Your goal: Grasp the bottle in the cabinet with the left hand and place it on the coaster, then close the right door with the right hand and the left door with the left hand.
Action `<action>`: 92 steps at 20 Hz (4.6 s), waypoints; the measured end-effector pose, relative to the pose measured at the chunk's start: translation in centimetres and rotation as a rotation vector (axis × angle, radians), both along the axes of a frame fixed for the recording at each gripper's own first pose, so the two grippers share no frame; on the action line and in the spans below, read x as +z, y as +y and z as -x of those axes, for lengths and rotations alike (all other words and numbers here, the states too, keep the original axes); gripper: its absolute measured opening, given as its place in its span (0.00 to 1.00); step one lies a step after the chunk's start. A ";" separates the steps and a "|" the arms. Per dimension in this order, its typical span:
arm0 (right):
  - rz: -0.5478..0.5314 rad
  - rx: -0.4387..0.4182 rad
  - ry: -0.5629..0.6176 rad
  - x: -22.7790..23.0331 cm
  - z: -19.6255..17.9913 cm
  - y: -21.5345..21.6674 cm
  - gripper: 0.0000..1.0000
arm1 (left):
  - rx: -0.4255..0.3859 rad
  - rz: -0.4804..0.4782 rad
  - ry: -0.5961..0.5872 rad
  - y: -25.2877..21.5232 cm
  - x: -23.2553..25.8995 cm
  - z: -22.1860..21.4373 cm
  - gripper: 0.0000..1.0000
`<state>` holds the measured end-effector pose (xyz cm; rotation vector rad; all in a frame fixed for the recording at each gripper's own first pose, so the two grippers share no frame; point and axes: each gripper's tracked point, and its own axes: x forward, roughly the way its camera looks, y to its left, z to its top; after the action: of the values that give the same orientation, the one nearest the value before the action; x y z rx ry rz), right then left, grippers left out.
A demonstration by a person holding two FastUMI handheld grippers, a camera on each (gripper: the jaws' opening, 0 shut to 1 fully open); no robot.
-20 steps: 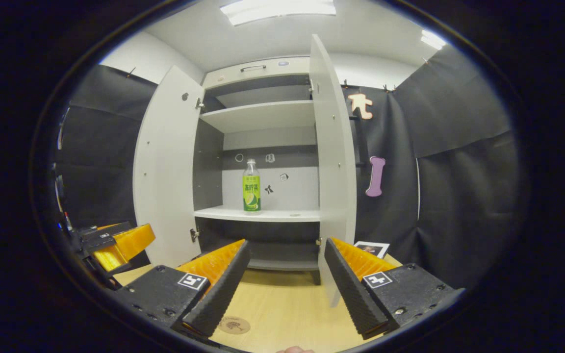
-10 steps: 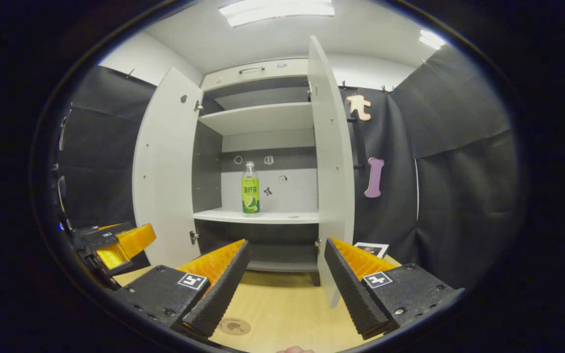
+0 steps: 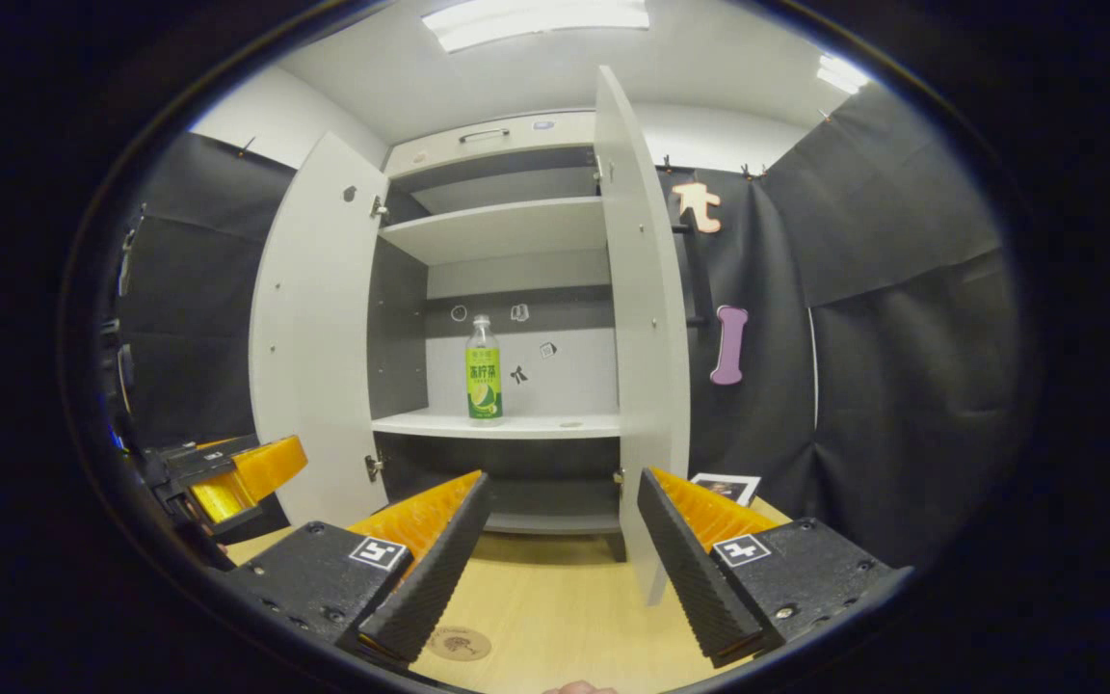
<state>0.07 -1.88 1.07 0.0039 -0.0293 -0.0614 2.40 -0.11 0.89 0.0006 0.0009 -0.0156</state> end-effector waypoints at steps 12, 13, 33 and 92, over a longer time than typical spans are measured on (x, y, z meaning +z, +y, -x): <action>-0.019 -0.061 -0.009 0.3 -0.3 -1.0 1.00 | -0.176 0.114 0.025 -2.9 2.0 -17.4 0.95; -0.023 -0.074 -0.013 0.3 -0.4 -1.2 0.98 | -0.175 0.110 0.030 -3.1 1.7 -19.2 0.95; -0.068 -0.178 0.011 -0.2 -2.8 -4.4 1.00 | -0.137 -0.010 0.097 -5.0 -1.1 -38.0 0.95; 0.126 -0.163 -0.016 5.2 1.0 -2.1 1.00 | -0.189 -0.074 0.221 -5.0 -26.6 -0.3 0.71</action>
<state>-0.92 -4.00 6.27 -0.1238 -0.0499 -0.2229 2.74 -5.10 -25.69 0.0726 0.2221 -0.2050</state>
